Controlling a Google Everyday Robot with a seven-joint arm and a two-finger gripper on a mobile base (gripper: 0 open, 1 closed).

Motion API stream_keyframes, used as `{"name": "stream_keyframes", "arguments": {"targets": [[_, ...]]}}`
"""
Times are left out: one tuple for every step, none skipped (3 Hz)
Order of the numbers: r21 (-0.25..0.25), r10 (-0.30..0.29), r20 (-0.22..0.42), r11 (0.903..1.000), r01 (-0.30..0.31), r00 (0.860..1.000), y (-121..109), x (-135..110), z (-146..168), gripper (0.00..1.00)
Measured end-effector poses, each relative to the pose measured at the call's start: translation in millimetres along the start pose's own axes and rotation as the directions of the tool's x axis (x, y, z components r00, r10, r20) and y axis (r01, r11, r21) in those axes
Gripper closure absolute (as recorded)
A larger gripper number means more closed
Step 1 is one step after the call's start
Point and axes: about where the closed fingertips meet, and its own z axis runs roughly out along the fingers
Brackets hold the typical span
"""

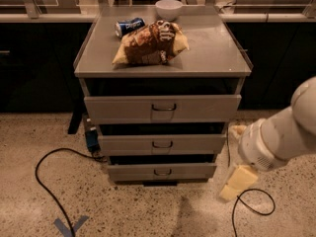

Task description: Open bottom drawer

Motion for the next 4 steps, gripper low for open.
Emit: {"name": "stream_keyframes", "arguments": {"targets": [[-0.038, 0.086, 0.054, 0.9958, -0.084, 0.995, 17, 22, 67, 0.0], [0.001, 0.093, 0.074, 0.9956, -0.093, 0.993, 7, 22, 76, 0.0], [0.001, 0.093, 0.074, 0.9956, -0.093, 0.993, 7, 22, 76, 0.0], [0.014, 0.103, 0.062, 0.9944, -0.104, 0.993, 19, 31, 106, 0.0]]}}
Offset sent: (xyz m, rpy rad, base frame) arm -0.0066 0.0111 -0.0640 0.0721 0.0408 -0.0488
